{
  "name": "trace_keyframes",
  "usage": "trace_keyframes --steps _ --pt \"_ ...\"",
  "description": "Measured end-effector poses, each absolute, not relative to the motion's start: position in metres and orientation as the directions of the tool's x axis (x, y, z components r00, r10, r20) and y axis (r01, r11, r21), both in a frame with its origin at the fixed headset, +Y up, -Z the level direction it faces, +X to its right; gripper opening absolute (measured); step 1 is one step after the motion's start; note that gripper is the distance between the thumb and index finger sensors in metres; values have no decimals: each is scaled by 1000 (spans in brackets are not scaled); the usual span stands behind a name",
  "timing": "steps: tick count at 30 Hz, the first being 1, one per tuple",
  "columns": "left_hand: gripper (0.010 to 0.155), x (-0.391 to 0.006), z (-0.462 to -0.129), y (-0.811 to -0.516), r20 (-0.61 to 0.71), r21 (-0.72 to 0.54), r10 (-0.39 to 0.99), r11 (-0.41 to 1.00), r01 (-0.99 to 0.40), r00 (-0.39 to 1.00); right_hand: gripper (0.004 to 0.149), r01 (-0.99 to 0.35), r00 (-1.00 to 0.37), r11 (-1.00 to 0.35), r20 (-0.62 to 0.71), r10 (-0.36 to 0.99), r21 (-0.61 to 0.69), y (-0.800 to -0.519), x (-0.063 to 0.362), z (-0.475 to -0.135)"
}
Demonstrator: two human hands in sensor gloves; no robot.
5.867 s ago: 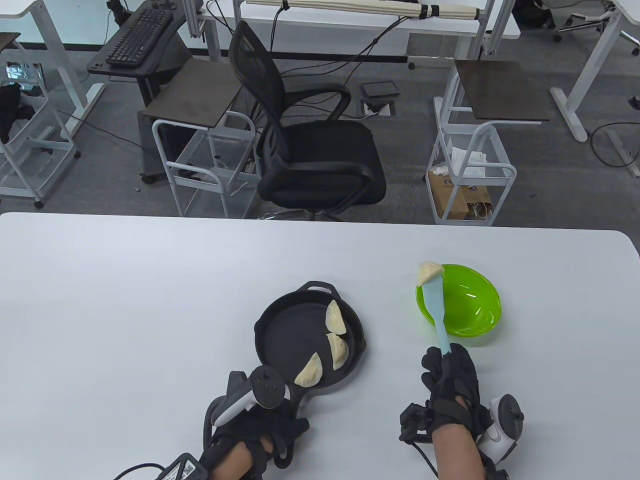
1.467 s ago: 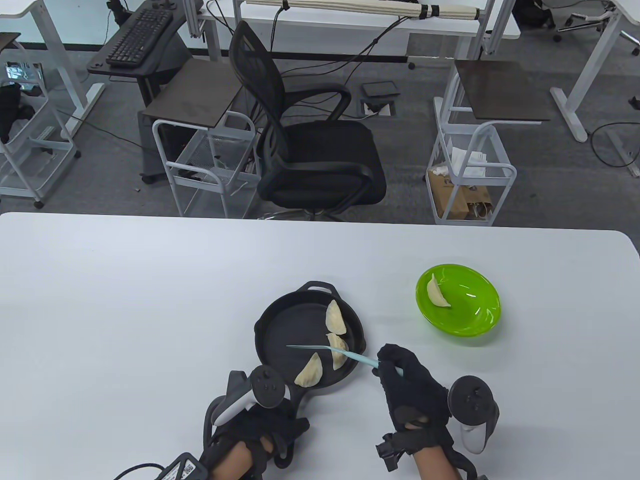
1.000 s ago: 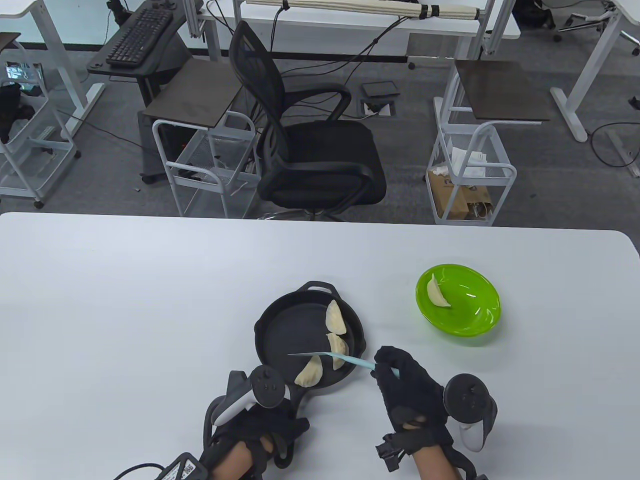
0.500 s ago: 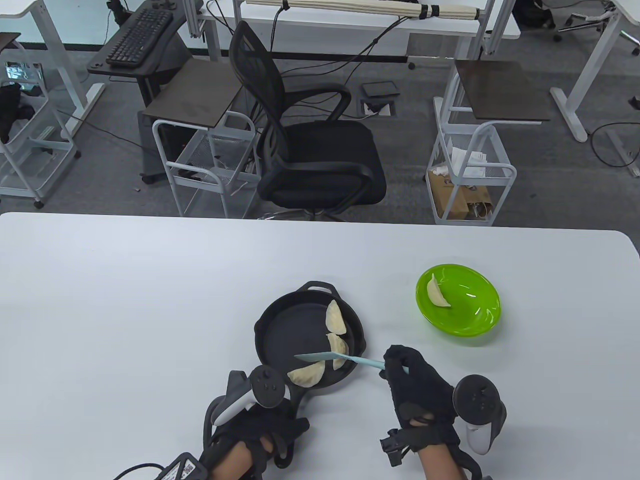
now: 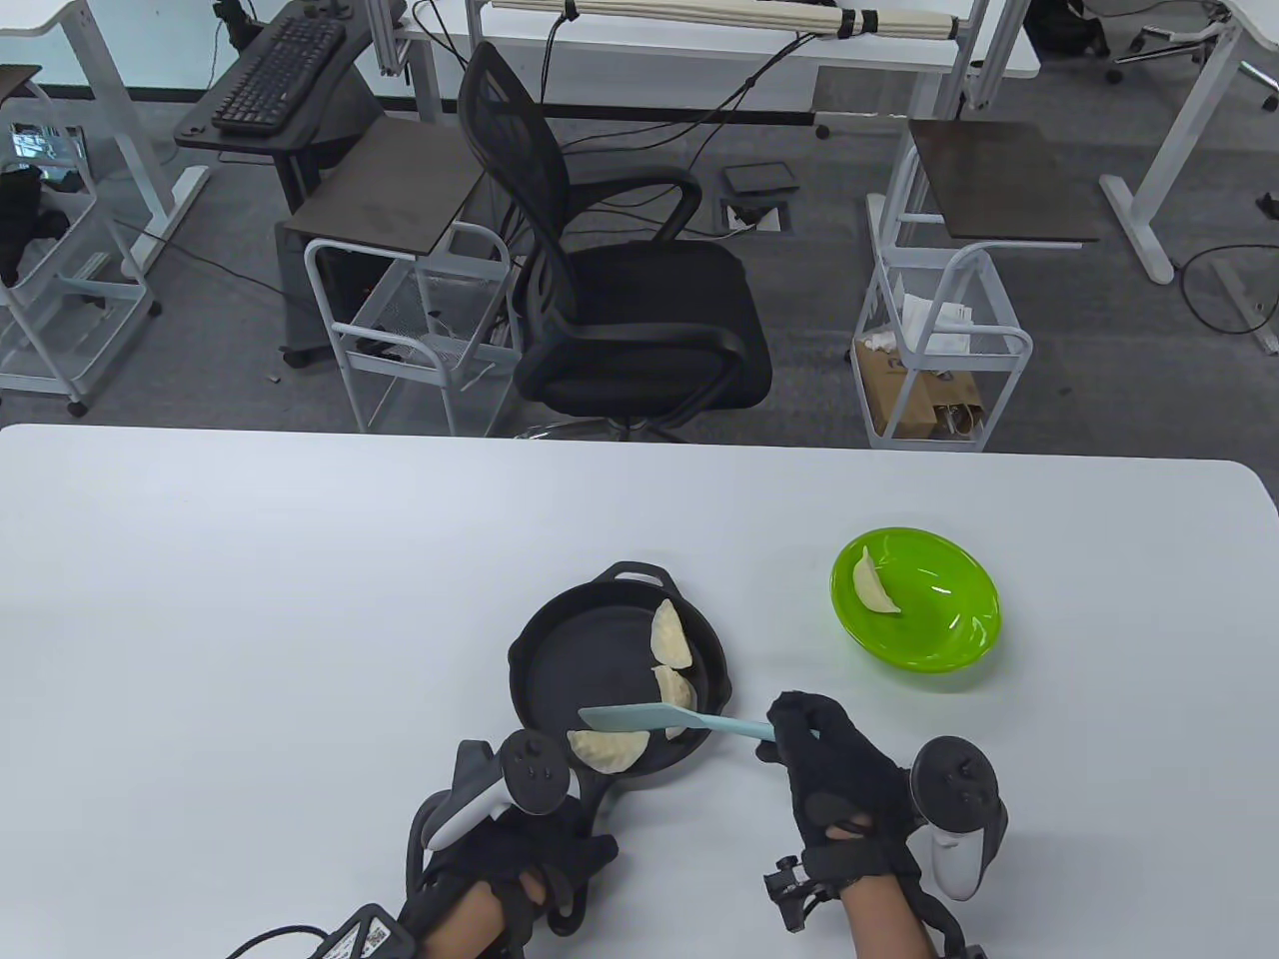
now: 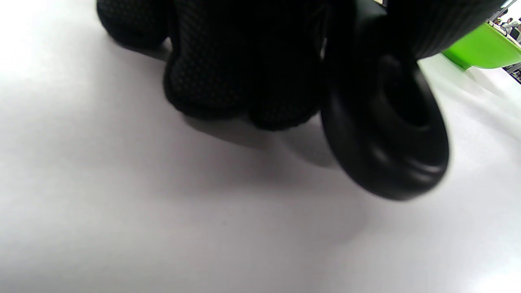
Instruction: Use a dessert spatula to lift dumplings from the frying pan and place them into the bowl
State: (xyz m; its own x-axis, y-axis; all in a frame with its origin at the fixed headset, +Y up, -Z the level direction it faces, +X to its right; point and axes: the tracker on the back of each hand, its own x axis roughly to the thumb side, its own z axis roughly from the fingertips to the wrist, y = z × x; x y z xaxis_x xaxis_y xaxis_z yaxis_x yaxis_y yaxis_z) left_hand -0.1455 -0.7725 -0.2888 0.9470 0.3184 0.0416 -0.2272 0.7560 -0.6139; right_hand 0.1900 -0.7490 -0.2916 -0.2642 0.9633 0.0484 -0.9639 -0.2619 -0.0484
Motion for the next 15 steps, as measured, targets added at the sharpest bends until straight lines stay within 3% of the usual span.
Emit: trace_keyframes --steps 15 --pt "70 -146 -289 -772 41 -617 319 753 -227 947 43 -969 -247 -244 -131 960 36 -771 194 -303"
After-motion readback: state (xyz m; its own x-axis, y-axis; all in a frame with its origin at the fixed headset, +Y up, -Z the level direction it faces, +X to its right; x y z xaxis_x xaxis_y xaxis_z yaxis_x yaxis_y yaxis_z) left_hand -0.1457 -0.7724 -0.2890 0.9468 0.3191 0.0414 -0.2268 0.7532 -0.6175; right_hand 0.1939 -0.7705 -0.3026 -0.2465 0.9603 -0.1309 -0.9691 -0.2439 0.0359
